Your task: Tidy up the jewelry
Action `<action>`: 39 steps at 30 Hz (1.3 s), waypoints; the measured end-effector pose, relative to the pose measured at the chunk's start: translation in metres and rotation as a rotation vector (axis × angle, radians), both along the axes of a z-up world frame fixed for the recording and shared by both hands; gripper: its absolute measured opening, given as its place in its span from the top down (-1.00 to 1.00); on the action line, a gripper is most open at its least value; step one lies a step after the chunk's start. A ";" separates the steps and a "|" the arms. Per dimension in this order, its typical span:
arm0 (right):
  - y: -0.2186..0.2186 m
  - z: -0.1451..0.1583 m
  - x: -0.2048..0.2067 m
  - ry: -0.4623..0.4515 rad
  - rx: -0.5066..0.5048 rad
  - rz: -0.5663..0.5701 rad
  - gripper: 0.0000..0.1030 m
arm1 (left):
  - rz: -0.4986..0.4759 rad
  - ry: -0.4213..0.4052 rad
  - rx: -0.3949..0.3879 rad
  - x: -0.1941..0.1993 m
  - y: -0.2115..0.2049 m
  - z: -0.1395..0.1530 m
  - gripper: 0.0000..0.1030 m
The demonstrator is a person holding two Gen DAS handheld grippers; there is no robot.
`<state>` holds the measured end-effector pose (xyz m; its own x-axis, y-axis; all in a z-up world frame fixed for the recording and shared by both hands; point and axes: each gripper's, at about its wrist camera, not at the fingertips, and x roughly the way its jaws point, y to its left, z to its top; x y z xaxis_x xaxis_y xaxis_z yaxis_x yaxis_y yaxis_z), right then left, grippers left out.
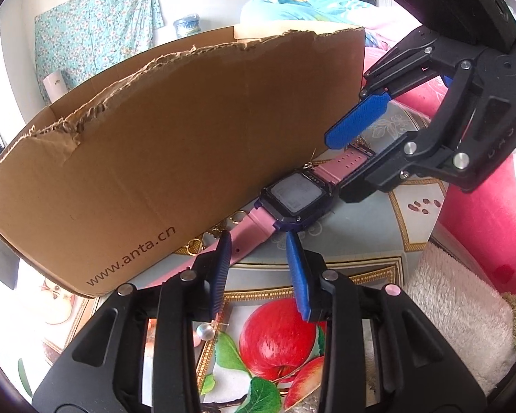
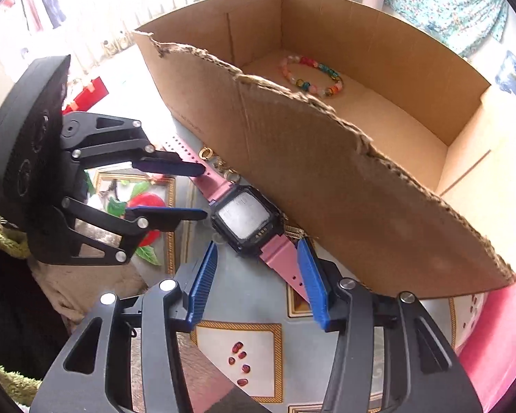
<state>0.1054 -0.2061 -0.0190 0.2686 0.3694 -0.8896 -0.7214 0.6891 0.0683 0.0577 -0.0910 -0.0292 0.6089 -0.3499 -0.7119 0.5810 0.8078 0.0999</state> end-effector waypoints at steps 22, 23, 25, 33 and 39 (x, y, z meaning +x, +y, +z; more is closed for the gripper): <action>0.046 -0.021 -0.009 0.018 -0.111 0.139 -0.17 | -0.017 -0.001 -0.075 -0.001 0.034 -0.006 0.39; 0.045 -0.021 -0.009 0.013 -0.117 0.136 -0.13 | -0.017 -0.001 -0.078 -0.002 0.034 -0.006 0.39; 0.048 -0.024 -0.005 0.001 -0.127 0.119 -0.03 | -0.016 0.001 -0.082 -0.001 0.035 -0.006 0.39; 0.064 -0.031 0.002 0.003 -0.113 0.109 0.05 | -0.025 0.009 -0.085 -0.010 0.040 -0.004 0.39; 0.059 -0.029 0.017 0.079 -0.073 0.093 0.09 | -0.025 -0.021 -0.059 -0.018 0.037 -0.002 0.38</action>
